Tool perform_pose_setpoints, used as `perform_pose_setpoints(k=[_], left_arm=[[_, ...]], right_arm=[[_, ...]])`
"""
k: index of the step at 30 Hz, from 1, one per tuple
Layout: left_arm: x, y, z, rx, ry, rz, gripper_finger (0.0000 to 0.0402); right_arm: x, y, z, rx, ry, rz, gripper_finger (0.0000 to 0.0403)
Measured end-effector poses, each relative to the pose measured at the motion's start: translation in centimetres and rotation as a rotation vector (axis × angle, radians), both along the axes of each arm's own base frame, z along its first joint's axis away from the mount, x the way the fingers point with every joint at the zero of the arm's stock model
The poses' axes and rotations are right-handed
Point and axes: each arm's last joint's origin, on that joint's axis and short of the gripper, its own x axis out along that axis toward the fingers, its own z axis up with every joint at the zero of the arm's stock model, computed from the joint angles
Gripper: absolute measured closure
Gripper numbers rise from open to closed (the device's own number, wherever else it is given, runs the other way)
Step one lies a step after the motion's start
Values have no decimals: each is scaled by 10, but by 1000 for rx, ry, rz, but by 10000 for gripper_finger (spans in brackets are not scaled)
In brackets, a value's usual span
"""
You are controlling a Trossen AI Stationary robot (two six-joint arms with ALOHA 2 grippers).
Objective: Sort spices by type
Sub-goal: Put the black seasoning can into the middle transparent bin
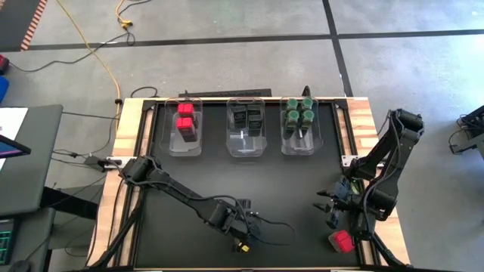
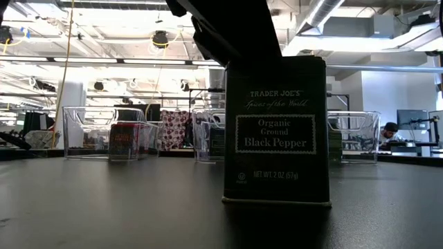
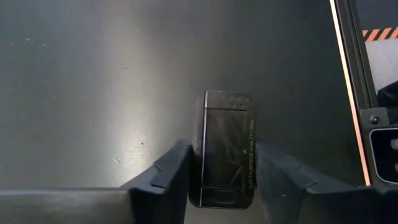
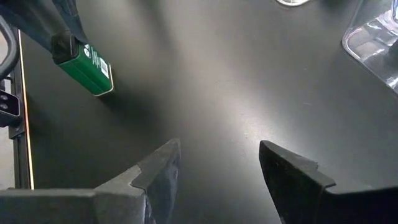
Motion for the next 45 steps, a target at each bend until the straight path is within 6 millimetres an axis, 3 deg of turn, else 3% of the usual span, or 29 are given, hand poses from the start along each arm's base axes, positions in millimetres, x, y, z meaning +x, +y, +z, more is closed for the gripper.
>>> perform_pose_setpoints(k=[4,11,16,25,33,37,45], left_arm=[[0,1,0,9,-2,-13,271],[5,12,3,-7,0,20,269],[11,38,29,-8,-64,42,270],[20,122,94,81,-227,31,270],[5,215,138,149,-316,56,271],[-5,256,144,178,-301,53,271],[-27,319,127,203,-143,15,271]], right_arm=[[0,0,0,0,0,0,158],[0,0,0,0,0,0,158],[0,0,0,0,0,0,158],[0,0,0,0,-1,0,158],[2,-1,0,0,-1,-14,158],[5,-4,0,1,-1,-34,158],[18,-13,0,4,-2,-117,158]])
